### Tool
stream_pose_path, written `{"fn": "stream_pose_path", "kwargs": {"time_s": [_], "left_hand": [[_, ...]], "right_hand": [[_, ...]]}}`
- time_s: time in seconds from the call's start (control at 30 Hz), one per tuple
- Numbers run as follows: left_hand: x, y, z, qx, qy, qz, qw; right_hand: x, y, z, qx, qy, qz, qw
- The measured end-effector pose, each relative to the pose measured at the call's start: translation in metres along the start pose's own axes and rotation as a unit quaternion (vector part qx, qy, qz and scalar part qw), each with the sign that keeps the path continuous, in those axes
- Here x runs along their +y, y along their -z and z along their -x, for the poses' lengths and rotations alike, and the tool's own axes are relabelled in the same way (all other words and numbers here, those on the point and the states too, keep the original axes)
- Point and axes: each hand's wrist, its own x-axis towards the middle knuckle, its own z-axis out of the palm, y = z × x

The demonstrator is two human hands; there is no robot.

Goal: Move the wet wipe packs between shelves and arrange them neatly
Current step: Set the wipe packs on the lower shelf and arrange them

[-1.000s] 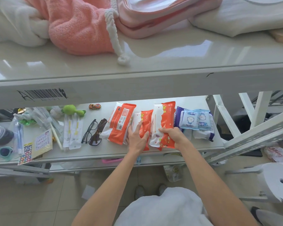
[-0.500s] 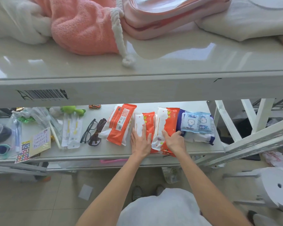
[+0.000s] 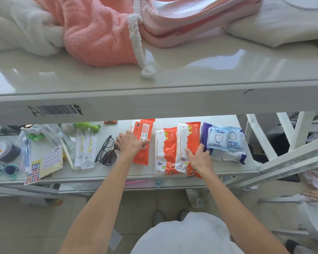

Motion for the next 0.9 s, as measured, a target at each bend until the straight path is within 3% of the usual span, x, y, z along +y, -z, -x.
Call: {"fn": "stream_pose_path", "kwargs": {"time_s": [0.13, 0.23, 0.4, 0.53, 0.63, 0.77, 0.9], "left_hand": [[0.012, 0.006, -0.002, -0.022, -0.013, 0.044, 0.999], [0.036, 0.009, 0.019, -0.003, -0.076, 0.082, 0.994], [0.078, -0.029, 0.079, -0.039, -0.132, -0.04, 0.99], [0.079, -0.049, 0.092, -0.069, -0.151, -0.015, 0.986], [0.058, -0.051, 0.078, -0.019, -0.142, -0.003, 0.99], [0.044, -0.055, 0.07, -0.048, -0.095, 0.045, 0.993], [0.052, -0.062, 0.071, -0.002, -0.078, 0.053, 0.996]], "right_hand": [[0.003, -0.001, -0.003, -0.004, 0.001, -0.013, 1.0], [0.002, -0.002, -0.004, -0.01, -0.005, -0.02, 1.0], [0.003, -0.001, -0.006, -0.017, -0.008, -0.027, 0.999], [0.002, 0.003, -0.009, -0.031, -0.019, -0.034, 0.999], [0.001, 0.002, -0.006, -0.017, -0.017, -0.035, 0.999], [0.0, 0.002, 0.002, 0.014, 0.005, -0.042, 0.999], [-0.004, 0.004, 0.008, 0.02, -0.005, -0.052, 0.998]]}}
